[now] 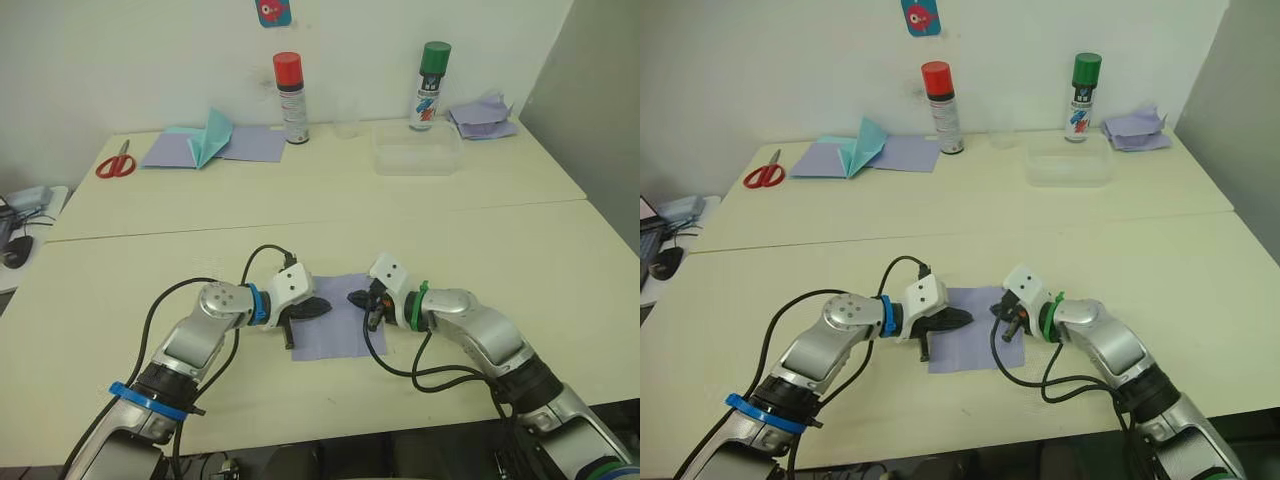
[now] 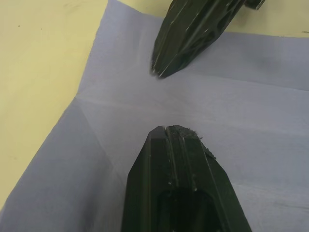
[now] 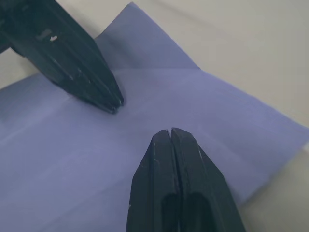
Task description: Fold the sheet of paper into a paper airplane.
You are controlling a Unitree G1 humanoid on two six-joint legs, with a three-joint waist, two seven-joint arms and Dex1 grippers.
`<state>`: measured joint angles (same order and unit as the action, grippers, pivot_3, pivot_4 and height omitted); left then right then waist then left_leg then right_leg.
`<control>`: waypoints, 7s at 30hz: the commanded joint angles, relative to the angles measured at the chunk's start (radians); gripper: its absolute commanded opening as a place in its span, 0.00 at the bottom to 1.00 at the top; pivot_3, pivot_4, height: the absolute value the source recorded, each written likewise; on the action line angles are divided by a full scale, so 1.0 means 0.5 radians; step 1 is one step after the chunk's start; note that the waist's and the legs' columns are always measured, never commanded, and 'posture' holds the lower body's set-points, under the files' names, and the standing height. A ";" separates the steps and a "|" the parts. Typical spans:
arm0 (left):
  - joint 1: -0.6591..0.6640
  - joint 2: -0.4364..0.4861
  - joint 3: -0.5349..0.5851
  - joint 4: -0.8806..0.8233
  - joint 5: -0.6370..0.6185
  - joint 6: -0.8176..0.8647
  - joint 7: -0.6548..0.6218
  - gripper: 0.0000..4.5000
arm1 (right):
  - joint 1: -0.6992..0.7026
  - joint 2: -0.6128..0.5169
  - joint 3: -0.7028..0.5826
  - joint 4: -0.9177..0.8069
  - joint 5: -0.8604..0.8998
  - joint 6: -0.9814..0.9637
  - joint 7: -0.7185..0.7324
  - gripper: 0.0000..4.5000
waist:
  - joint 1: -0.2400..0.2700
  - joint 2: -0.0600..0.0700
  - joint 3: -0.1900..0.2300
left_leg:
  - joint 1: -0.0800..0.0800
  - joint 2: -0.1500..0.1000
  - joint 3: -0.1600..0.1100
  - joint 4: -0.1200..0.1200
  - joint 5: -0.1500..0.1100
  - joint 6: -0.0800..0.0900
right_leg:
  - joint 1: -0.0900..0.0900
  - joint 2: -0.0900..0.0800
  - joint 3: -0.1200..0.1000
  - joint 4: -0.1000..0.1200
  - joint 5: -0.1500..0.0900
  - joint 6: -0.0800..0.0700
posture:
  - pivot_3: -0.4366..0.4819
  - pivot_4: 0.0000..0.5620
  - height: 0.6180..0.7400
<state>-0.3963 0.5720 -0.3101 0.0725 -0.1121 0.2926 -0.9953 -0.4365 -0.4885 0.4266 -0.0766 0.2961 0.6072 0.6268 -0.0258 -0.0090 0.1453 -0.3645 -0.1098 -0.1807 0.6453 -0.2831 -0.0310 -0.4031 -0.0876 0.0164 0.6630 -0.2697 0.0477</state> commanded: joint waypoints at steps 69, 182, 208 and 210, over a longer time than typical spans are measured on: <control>0.257 0.016 0.434 -0.682 -0.415 0.297 0.259 0.00 | 0.126 0.087 -0.068 0.201 -0.455 -0.322 0.374 0.01 | 0.011 -0.009 -0.018 | 0.003 0.001 -0.001 0.000 0.000 0.000 | 0.002 0.000 0.000 0.000 0.000 0.000 | 0.48 0.27 1.00; 0.221 0.027 0.118 -0.234 0.051 0.108 0.212 0.00 | 0.000 0.216 -0.085 0.197 -0.610 -0.370 0.330 0.01 | 0.049 -0.007 -0.018 | 0.004 0.001 -0.001 -0.001 0.000 0.000 | 0.000 0.001 -0.001 0.000 0.000 0.000 | 0.48 0.27 1.00; -0.324 -0.363 -0.056 0.334 0.116 0.080 0.246 0.00 | 0.064 0.227 -0.066 0.144 -0.611 -0.367 0.302 0.01 | 0.042 -0.014 -0.013 | 0.001 0.000 -0.002 0.000 0.001 -0.003 | -0.003 0.001 -0.001 0.000 0.000 0.000 | 0.48 0.27 1.00; -0.326 -0.360 -0.074 0.375 0.163 0.045 0.251 0.00 | 0.065 0.234 -0.076 0.125 -0.589 -0.357 0.310 0.04 | 0.042 -0.014 -0.013 | 0.001 0.000 -0.002 0.000 0.001 -0.003 | -0.003 0.001 -0.001 0.000 0.000 0.000 | 0.48 0.27 1.00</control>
<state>-0.5517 0.3845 -0.3366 0.2446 -0.0585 0.3322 -0.8652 -0.4130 -0.3714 0.3934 -0.0062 0.0034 0.4086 0.7849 -0.0047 -0.0161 0.1388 -0.3641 -0.1099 -0.1818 0.6451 -0.2826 -0.0327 -0.4044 -0.0872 0.0157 0.6629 -0.2697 0.0475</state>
